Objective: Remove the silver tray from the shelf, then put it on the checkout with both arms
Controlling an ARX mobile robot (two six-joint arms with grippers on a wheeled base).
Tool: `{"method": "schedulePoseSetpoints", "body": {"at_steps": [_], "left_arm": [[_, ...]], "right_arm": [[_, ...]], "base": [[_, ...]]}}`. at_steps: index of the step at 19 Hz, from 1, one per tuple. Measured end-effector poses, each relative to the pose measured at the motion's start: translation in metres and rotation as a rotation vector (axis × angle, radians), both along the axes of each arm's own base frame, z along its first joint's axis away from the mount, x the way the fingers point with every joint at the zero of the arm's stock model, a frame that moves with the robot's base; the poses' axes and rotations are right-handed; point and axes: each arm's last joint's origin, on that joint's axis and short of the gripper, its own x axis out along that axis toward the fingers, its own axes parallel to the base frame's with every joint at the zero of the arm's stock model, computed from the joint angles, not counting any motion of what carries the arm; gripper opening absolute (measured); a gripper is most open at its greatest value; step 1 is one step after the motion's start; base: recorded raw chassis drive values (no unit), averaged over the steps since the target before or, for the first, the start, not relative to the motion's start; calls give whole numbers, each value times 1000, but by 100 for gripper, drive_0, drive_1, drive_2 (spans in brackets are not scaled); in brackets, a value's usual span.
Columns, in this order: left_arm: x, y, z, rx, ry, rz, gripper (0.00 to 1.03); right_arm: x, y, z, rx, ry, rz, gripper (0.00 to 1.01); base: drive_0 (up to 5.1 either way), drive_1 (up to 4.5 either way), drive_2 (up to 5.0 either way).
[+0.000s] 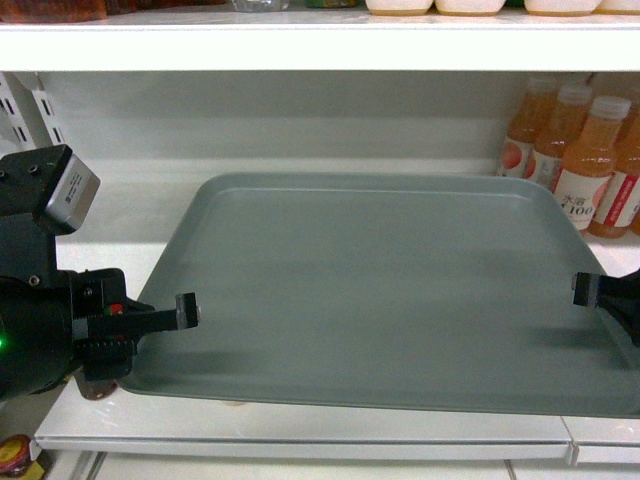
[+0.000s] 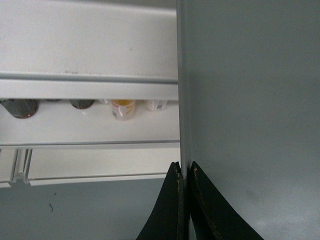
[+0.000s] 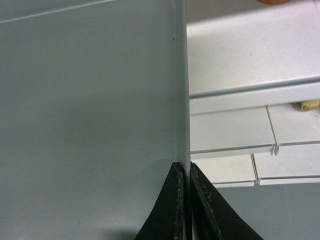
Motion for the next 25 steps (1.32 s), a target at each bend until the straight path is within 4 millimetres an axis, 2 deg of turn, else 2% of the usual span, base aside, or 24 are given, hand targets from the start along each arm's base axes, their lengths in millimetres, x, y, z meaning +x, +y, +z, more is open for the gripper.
{"method": "schedulePoseSetpoints", "body": {"at_steps": [25], "left_arm": [[0,1,0,1,0,3,2]], "right_arm": [[0,0,0,6,1,-1,2]], "base": [[0,0,0]]}}
